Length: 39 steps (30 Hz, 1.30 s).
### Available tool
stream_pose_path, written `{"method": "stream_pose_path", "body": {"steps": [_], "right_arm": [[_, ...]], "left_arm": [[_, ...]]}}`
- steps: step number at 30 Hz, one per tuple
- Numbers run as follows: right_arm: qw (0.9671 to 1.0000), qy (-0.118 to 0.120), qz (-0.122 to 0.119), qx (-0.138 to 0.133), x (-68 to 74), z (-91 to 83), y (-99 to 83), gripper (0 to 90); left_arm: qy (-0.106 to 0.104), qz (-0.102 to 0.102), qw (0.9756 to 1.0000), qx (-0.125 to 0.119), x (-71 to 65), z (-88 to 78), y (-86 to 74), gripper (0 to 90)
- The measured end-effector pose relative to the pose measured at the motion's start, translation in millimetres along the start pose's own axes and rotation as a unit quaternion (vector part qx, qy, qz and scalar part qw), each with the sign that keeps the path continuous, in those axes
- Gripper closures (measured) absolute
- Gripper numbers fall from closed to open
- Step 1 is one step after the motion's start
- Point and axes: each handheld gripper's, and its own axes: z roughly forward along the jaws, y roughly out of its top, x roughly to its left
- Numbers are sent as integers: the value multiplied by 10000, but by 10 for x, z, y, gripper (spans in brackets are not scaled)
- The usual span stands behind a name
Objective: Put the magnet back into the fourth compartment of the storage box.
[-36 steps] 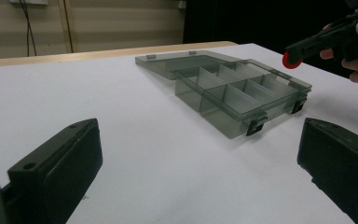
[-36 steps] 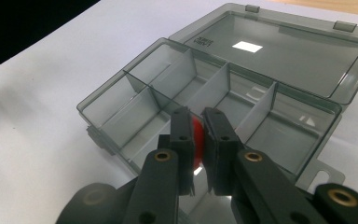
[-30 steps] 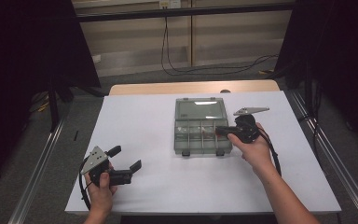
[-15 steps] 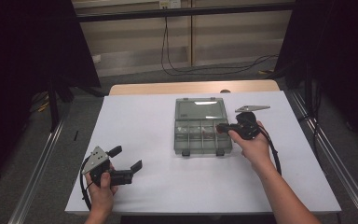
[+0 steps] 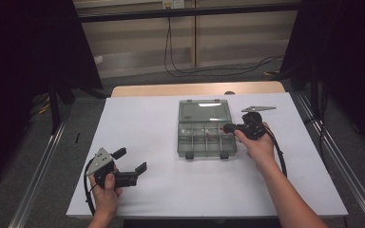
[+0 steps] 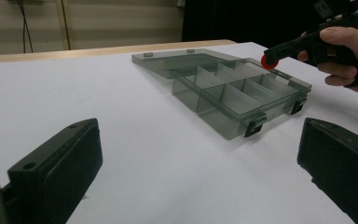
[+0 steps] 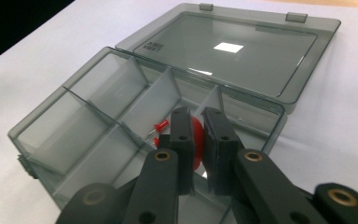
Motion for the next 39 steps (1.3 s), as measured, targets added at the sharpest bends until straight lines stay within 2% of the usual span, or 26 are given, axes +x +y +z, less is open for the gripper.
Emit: {"method": "stream_pose_path", "body": {"steps": [13,23,26,28,31,32,33,34,35,36,39], "right_arm": [[9999,-104,45,86,-54,147,-47,836],[9999,-130,37,24,-81,140,-40,824],[9999,-76,-31,-134,-72,109,-31,669],[9996,-80,-43,-261,-64,82,-14,474],[9993,-172,-40,-334,-54,50,-5,285],[9994,-86,-67,-331,-56,40,-4,228],[9994,98,-96,-308,-60,37,-5,190],[9992,163,-190,-306,-55,36,-6,127],[9991,90,-274,-304,-34,32,-7,40],[9989,-17,-350,-314,-20,26,-4,0],[9985,-125,-285,-461,-31,-6,3,0]], "left_arm": [[-157,-2,9998,103,-23,114,-3,0],[-214,1,9997,120,-44,172,12,0],[-218,14,9997,125,-54,183,19,0],[-282,-21,9995,113,-59,195,26,0],[-281,-74,9995,111,-68,219,38,0],[-331,-51,9994,114,-66,231,38,0],[-311,-27,9994,136,-70,241,42,0],[-289,6,9995,161,-72,249,43,0],[-312,-27,9994,145,-75,267,46,0],[-323,-14,9994,150,-74,275,48,0],[-360,-23,9992,166,-76,316,56,0]]}}
